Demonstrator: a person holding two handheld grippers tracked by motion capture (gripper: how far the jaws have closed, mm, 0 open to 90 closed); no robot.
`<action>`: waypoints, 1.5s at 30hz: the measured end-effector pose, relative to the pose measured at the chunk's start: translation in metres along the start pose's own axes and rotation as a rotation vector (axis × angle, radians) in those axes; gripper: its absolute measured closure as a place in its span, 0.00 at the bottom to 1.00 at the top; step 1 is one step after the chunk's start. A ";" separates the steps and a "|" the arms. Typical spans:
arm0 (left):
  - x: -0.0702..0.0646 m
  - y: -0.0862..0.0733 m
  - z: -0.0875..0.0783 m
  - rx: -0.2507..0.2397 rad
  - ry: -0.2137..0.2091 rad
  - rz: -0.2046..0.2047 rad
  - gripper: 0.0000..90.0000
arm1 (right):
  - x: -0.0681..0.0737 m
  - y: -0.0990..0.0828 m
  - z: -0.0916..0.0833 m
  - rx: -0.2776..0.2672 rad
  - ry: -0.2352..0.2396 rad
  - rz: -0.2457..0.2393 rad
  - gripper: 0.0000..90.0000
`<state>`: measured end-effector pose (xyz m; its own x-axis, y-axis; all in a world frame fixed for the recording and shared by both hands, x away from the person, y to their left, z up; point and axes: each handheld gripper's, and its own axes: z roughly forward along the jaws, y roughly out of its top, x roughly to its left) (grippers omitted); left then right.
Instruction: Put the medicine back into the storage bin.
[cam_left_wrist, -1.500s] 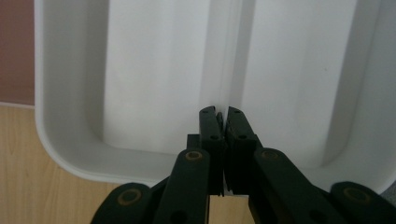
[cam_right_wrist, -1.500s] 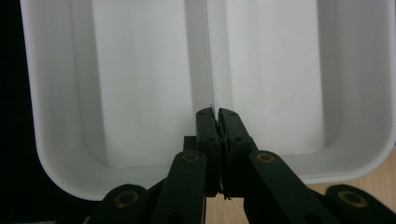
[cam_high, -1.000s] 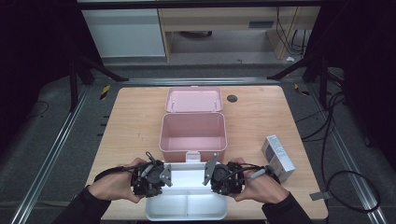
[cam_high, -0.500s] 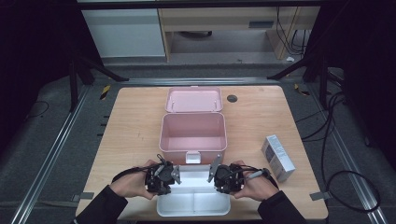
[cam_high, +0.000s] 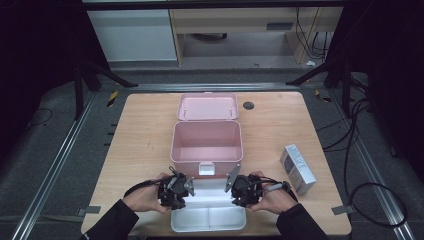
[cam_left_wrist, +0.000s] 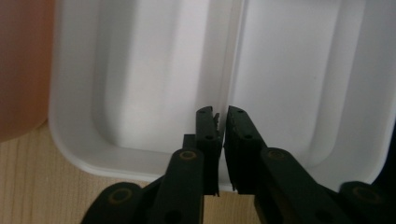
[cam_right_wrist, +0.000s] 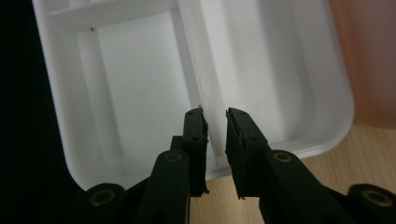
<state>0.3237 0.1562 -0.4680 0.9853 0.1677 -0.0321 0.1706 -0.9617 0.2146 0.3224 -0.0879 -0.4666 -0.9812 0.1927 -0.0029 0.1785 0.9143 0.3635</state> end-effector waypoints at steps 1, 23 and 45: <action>0.000 -0.001 -0.004 -0.023 0.006 -0.012 0.87 | 0.000 -0.001 -0.004 -0.017 -0.007 0.008 0.82; 0.030 -0.083 -0.050 -0.453 0.394 -0.649 0.31 | -0.075 -0.056 -0.094 -0.350 -0.490 0.545 0.34; 0.043 -0.116 -0.029 -0.503 0.511 -0.835 0.29 | -0.083 -0.132 -0.077 -0.197 -0.564 0.859 0.27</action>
<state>0.3462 0.2809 -0.4662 0.4226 0.9058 0.0305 0.6462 -0.3247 0.6907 0.3747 -0.2522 -0.4427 -0.3446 0.9347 -0.0877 0.7351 0.3267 0.5941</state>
